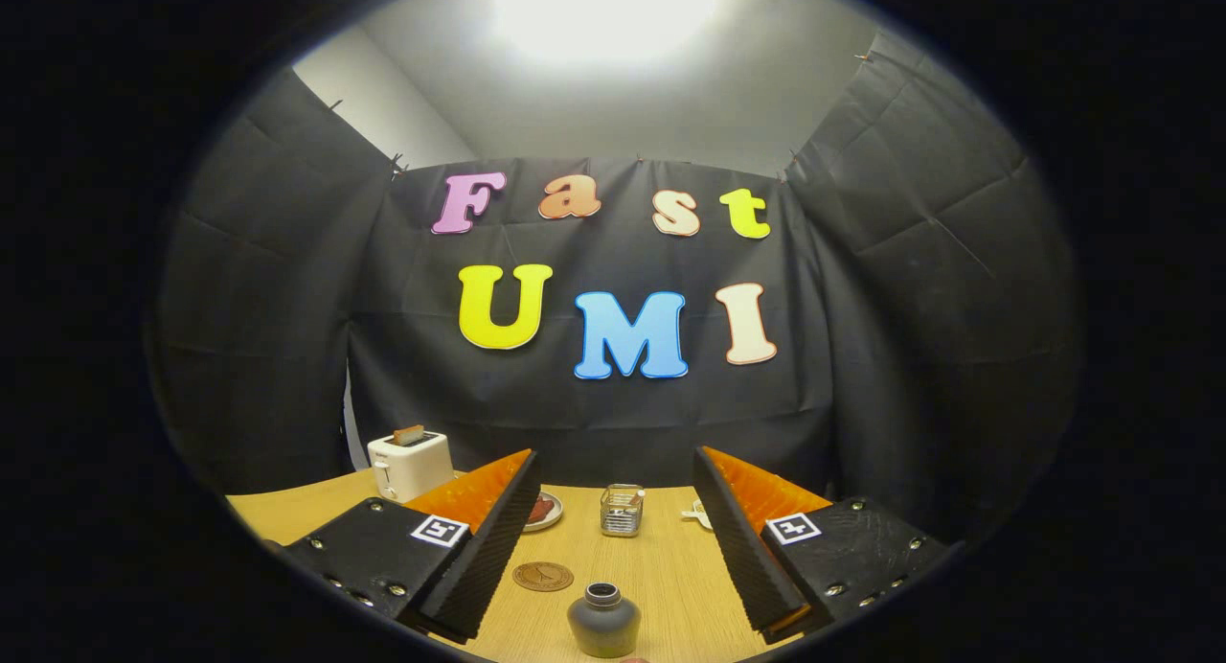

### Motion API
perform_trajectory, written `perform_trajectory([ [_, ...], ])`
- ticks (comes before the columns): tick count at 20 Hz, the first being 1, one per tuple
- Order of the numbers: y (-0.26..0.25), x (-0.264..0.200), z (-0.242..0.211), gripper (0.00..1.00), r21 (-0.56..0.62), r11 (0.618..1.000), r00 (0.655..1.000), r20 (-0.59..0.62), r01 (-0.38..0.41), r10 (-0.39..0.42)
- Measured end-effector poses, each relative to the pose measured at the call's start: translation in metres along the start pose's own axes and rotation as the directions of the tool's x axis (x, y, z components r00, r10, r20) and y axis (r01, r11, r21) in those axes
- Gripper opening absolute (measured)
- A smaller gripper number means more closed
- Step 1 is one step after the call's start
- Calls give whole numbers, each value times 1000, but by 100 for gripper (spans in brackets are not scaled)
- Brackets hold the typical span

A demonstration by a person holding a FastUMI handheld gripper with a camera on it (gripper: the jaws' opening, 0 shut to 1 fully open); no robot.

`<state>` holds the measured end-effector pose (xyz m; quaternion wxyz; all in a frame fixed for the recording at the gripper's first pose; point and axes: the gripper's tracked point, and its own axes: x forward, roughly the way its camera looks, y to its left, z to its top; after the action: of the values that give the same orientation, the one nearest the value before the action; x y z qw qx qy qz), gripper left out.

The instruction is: Take the bottle from table, then pour the juice into the cup, finally place the bottle on the coaster

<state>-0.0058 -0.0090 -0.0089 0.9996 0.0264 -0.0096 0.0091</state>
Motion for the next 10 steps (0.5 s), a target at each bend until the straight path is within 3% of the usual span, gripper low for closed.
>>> perform_trajectory([
  [10, -8, 5, -52, 97, 38, 999, 998, -63, -3, 5],
])
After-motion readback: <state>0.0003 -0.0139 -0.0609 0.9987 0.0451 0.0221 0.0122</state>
